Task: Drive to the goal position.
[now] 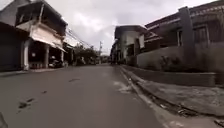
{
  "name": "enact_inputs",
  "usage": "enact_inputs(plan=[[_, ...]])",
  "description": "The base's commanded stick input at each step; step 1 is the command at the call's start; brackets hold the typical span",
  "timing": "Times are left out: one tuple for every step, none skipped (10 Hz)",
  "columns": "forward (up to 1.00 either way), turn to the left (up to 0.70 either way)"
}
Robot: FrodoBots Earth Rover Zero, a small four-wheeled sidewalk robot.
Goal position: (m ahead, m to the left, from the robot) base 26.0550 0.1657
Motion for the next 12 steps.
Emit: enact_inputs(plan=[[0.7,0.0],[0.7,0.0],[0.7,0.0],[0.7,0.0],[0.7,0.0],[0.7,0.0],[0.7,0.0],[0.7,0.03],[0.7,0.06],[0.7,0.09],[0.7,0.09],[0.7,0.0]])
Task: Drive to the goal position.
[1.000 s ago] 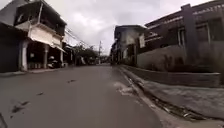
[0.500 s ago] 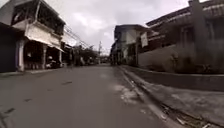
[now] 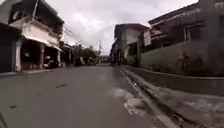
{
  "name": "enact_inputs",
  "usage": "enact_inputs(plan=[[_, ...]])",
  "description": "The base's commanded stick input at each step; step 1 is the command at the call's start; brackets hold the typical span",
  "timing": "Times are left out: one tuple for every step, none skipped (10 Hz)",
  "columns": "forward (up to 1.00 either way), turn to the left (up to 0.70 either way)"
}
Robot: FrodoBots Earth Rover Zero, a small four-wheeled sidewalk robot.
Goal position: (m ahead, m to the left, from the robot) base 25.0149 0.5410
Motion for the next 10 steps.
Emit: enact_inputs(plan=[[0.7,0.0],[0.7,0.0],[0.7,0.0],[0.7,0.0],[0.7,0.0],[0.7,0.0],[0.7,0.0],[0.7,0.0],[0.7,0.0],[0.7,0.2]])
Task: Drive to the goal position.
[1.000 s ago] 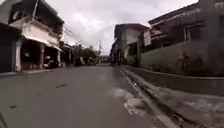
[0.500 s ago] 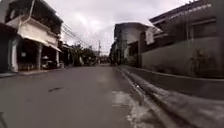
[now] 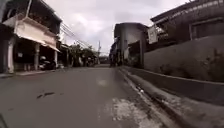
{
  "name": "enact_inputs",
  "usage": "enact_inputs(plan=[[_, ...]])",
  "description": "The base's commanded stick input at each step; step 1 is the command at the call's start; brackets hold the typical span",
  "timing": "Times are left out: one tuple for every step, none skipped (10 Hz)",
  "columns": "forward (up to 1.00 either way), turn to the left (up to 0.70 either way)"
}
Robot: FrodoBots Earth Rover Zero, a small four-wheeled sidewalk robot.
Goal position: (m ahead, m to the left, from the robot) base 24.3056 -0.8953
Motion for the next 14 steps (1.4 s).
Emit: enact_inputs(plan=[[0.7,0.35],[0.7,0.35],[0.7,0.35],[0.7,0.13],[0.7,0.0],[0.7,0.0],[0.7,0.0],[0.7,0.0],[0.7,0.0],[0.7,0.0],[0.7,0.0],[0.7,0.0],[0.7,0.0],[0.7,0.0]])
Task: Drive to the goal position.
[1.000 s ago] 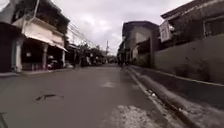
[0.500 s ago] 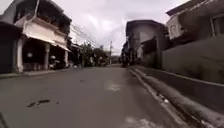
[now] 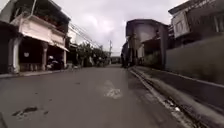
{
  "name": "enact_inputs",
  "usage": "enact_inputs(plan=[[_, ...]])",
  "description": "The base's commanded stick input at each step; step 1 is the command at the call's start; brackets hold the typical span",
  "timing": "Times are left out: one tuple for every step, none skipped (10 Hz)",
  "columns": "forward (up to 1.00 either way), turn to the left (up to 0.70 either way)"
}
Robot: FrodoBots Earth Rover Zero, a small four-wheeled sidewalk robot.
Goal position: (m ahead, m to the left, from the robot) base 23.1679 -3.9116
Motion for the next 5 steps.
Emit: enact_inputs(plan=[[0.7,0.0],[0.7,0.0],[0.7,0.0],[0.7,0.0],[0.7,0.0]])
